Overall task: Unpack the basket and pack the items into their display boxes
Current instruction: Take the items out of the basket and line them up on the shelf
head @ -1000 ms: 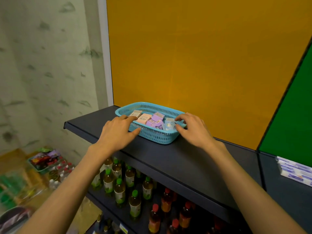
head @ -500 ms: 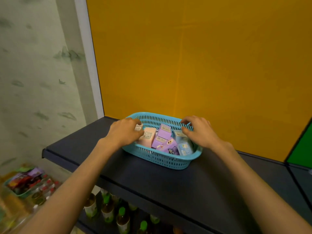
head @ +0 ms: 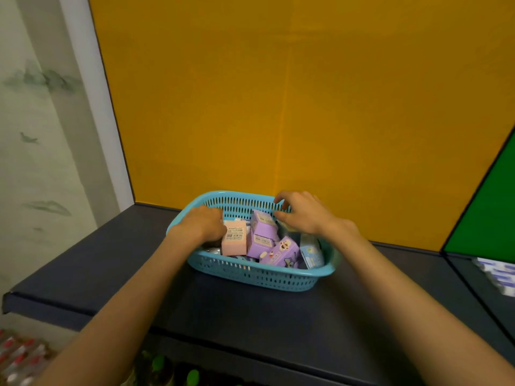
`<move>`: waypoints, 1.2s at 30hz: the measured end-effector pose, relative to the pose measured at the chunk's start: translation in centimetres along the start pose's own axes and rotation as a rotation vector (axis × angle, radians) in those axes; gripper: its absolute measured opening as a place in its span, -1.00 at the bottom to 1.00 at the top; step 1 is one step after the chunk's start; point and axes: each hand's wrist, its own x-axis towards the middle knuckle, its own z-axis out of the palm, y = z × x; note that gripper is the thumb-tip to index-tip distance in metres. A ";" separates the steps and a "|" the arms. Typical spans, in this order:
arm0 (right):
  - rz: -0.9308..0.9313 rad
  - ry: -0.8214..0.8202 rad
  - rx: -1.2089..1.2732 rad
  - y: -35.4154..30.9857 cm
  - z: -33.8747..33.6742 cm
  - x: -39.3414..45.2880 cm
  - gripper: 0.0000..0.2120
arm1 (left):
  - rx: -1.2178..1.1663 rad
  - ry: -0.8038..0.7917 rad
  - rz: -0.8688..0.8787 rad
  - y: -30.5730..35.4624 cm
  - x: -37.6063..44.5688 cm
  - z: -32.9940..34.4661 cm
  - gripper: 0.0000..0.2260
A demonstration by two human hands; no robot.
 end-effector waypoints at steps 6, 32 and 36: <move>0.074 -0.139 -0.072 -2.4 1.1 1.7 -0.52 | -0.052 -0.059 0.028 -0.5 0.4 0.5 -0.56; 0.238 -0.066 -0.118 -6.5 1.9 2.8 -0.63 | -2.076 -0.260 0.057 -4.7 -3.4 -2.6 -0.57; 0.329 -0.018 0.218 -4.6 1.2 2.1 -0.67 | -2.019 -0.180 0.037 -3.5 -3.3 -2.1 -0.69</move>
